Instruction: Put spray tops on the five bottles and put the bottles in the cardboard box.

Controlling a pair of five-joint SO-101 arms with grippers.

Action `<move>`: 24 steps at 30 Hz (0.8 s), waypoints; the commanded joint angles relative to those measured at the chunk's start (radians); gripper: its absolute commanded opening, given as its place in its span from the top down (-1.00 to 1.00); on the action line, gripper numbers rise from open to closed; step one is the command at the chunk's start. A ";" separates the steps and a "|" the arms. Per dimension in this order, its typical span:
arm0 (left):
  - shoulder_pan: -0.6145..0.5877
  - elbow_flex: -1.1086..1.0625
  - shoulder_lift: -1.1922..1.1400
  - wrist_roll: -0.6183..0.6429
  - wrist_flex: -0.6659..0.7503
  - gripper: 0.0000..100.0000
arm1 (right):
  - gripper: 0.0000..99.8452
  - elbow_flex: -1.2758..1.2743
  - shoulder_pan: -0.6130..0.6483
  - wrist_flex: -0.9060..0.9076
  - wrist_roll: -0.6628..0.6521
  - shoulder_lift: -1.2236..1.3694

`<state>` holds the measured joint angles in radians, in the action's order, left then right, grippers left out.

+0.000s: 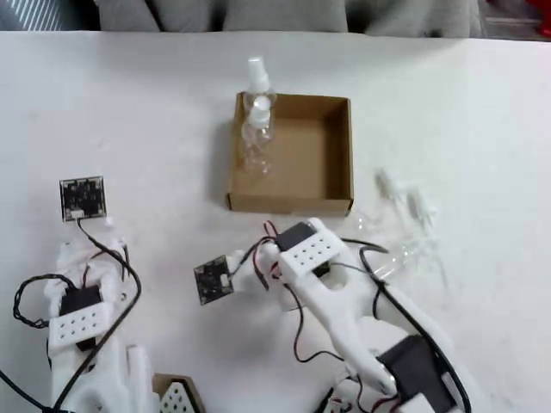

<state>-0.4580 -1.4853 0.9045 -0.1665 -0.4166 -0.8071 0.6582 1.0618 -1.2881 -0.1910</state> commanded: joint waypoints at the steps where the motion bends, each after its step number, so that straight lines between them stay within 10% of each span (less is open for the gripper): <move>1: 0.012 0.000 0.025 -0.006 -0.002 0.95 | 0.76 0.044 -0.010 -0.076 -0.008 0.038; 8: 0.012 0.000 0.025 -0.006 -0.002 0.95 | 0.97 0.152 -0.005 -0.028 0.084 0.007; 24: 0.007 0.005 0.025 0.003 0.000 0.95 | 0.86 0.539 0.163 0.077 1.510 -0.059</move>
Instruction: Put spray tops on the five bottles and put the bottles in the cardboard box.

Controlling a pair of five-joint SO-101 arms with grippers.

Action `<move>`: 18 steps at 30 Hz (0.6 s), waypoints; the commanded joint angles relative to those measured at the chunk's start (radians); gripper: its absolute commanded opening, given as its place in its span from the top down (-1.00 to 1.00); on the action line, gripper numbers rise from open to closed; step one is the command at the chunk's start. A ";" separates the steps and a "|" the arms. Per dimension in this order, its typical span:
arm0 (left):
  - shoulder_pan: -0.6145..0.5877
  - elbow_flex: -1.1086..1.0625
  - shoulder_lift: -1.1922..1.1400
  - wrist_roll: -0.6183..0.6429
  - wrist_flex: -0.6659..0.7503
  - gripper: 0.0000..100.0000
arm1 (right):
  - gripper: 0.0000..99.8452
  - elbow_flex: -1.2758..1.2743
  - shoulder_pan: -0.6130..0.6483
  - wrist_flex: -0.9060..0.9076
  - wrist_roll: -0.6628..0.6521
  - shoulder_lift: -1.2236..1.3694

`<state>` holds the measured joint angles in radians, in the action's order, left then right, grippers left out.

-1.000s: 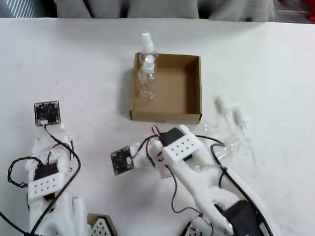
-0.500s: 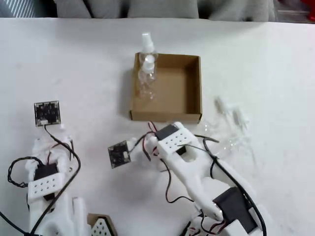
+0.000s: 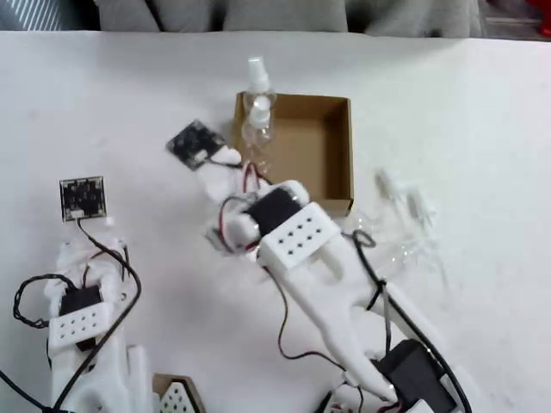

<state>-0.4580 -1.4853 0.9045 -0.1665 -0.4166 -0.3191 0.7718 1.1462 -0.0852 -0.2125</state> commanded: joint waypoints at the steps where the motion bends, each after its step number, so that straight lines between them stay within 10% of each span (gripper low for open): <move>1: 0.007 0.005 0.025 0.003 0.000 0.95 | 0.84 0.049 0.056 -0.007 0.354 -0.036; 18: -0.016 0.006 0.025 0.003 0.002 0.95 | 0.64 -0.083 0.064 -0.282 0.603 0.282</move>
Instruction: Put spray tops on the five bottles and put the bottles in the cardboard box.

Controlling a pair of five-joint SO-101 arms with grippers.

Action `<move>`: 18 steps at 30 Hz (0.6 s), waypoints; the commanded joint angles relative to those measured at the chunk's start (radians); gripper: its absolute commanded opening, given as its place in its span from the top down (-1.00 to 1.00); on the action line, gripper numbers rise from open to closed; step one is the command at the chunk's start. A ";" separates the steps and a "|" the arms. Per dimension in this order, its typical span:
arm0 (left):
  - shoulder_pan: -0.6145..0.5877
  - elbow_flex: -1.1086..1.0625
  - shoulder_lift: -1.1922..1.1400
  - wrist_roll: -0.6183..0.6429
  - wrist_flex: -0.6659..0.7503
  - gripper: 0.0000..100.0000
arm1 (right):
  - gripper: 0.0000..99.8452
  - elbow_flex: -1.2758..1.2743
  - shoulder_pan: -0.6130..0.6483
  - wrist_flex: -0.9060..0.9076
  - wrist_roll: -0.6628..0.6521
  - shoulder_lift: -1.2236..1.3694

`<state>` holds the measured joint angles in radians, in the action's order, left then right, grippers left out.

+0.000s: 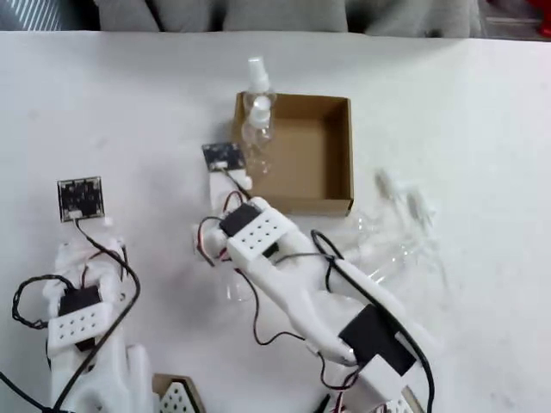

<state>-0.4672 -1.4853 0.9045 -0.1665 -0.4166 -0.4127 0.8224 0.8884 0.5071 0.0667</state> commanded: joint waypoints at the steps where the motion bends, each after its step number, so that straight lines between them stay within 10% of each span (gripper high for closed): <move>1: -0.007 0.006 0.025 0.003 0.003 0.95 | 0.56 0.011 0.016 -0.022 0.012 0.002; 7: -0.007 0.006 0.025 0.003 0.006 0.95 | 0.18 0.011 0.070 0.013 0.014 -0.007; 18: -0.007 0.006 0.022 0.003 0.006 0.95 | 0.15 0.077 0.079 0.220 0.008 -0.062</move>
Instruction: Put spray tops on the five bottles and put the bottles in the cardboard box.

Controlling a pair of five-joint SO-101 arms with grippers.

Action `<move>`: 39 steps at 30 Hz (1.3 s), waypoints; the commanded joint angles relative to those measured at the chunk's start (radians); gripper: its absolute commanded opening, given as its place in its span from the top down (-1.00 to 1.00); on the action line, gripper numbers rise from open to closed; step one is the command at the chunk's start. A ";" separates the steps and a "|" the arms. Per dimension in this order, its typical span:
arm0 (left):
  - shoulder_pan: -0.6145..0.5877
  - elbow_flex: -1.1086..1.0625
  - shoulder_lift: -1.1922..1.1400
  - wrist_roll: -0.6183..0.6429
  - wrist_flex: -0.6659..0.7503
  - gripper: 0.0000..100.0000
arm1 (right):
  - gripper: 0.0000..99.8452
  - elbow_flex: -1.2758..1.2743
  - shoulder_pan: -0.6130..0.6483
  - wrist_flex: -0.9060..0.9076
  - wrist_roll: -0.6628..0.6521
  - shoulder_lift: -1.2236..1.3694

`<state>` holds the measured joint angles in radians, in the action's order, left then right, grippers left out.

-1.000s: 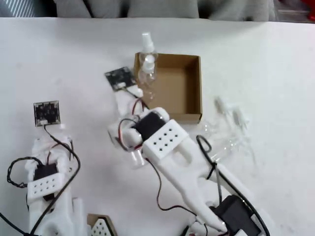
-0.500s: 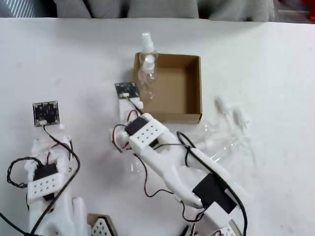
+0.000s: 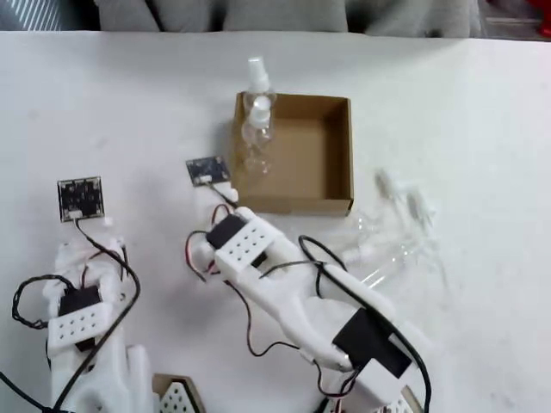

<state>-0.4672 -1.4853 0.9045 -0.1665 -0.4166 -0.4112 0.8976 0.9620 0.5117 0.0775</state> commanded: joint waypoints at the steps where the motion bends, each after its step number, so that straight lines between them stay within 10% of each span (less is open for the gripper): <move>1: -0.007 0.006 0.022 0.003 0.006 0.95 | 0.15 0.086 0.004 0.194 -0.012 -0.094; 7: -0.005 0.006 0.024 0.003 0.006 0.95 | 0.15 0.095 -0.099 0.438 -0.276 -0.259; 19: 0.021 0.038 0.019 0.005 -0.021 0.96 | 0.16 0.034 -0.851 0.748 -0.618 -0.607; 32: 0.120 0.519 0.018 0.150 -0.641 0.95 | 0.67 -0.153 -1.402 0.473 -1.195 -0.621; 39: 0.343 0.644 0.015 0.218 -0.709 0.95 | 0.70 -0.258 -1.612 0.285 -1.324 -0.619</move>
<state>-0.2355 -0.9314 0.9045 -0.0161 -1.1162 -0.6398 -0.6045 1.3518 -0.7158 -0.5163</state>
